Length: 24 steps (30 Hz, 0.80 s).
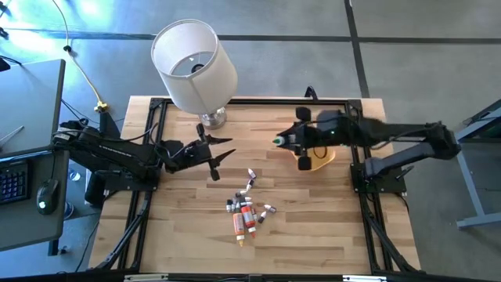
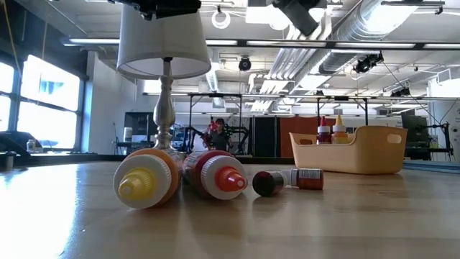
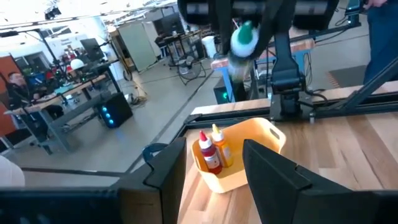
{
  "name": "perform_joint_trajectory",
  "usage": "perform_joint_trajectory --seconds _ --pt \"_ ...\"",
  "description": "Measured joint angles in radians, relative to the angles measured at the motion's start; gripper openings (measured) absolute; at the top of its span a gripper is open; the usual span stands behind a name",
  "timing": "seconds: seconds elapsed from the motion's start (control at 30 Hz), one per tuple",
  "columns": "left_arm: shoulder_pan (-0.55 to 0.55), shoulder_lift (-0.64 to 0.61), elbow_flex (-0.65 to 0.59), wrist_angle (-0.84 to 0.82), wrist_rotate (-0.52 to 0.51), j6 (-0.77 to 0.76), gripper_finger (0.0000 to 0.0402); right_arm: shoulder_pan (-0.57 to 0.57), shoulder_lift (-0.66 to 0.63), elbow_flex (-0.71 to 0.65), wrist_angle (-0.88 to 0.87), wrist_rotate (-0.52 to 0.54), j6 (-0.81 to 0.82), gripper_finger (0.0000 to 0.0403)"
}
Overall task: Pick & Place food coloring
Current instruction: Put the large green food coloring bottle into the yellow bin
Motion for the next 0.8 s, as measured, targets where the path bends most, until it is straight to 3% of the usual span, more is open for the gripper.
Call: perform_joint_trajectory --seconds 0.17,0.33,0.57,0.7,0.8 --pt "0.000 0.009 0.000 -0.006 0.101 0.007 0.0156 -0.005 0.006 -0.393 0.694 -0.176 0.000 0.0160" --pt "0.000 0.037 0.001 0.036 0.173 0.009 0.0156 -0.050 0.044 -0.615 1.151 -0.173 0.076 0.0156" --pt "0.001 0.106 0.001 0.216 0.129 0.108 0.0156 -0.078 0.102 -0.698 1.363 -0.228 0.211 0.0143" --pt "0.001 0.152 -0.001 0.244 0.118 0.117 0.0156 -0.076 0.114 -0.698 1.342 -0.189 0.212 0.0143" --pt "0.001 0.162 0.002 0.235 0.089 0.117 0.0156 -0.077 0.110 -0.698 1.348 -0.061 0.213 0.0134"
